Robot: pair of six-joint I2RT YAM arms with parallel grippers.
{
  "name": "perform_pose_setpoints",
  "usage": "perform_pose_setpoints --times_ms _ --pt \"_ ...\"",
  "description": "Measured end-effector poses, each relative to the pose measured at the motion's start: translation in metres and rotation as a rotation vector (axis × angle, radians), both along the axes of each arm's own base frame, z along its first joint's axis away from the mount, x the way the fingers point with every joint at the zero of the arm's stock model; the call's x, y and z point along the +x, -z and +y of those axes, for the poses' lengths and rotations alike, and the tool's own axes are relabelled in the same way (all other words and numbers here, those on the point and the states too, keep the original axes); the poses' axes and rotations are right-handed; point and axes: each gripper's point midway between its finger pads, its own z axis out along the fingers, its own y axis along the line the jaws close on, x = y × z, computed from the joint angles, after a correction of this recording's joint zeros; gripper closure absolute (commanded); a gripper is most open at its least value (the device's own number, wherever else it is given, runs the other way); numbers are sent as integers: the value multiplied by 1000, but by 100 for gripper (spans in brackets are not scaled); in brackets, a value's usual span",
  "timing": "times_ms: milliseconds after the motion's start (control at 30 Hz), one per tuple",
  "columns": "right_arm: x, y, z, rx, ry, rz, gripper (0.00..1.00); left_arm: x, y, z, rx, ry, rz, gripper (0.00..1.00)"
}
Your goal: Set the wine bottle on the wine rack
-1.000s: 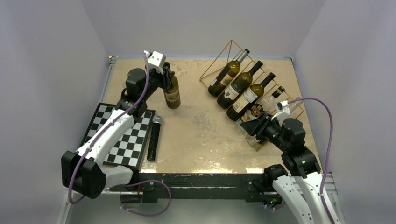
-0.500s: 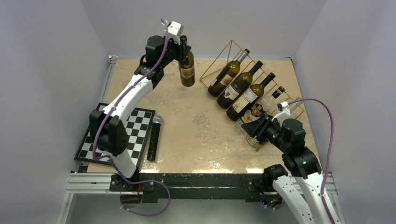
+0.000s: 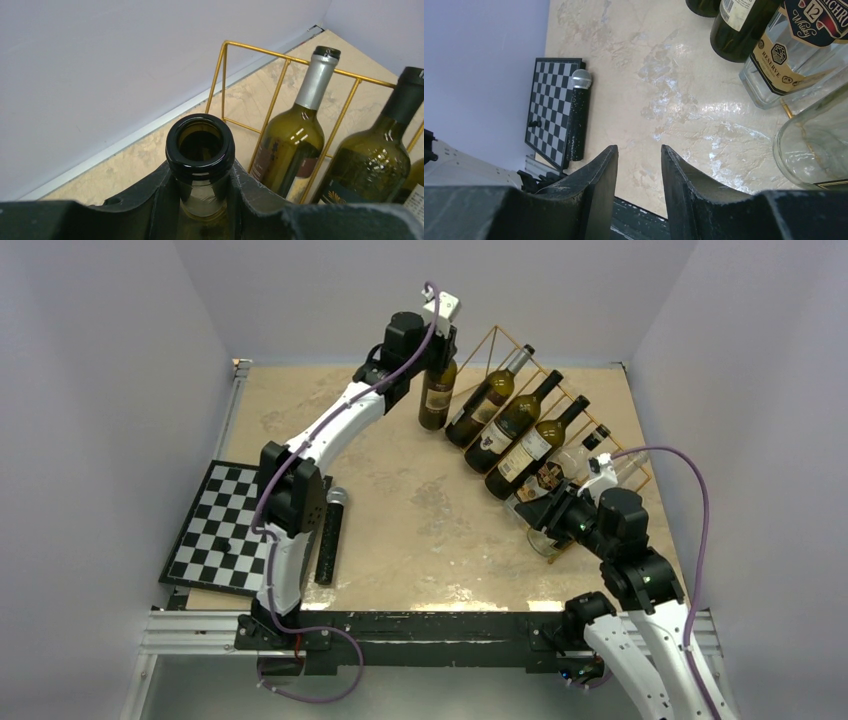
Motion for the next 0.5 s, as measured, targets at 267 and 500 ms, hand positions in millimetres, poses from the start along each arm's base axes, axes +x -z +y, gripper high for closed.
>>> perform_pose_setpoints --times_ms 267,500 --pt "3 15 4 26 3 32 62 22 8 -1 44 -46 -42 100" --pt "2 28 6 38 0 69 62 27 17 -5 39 -29 -37 100"
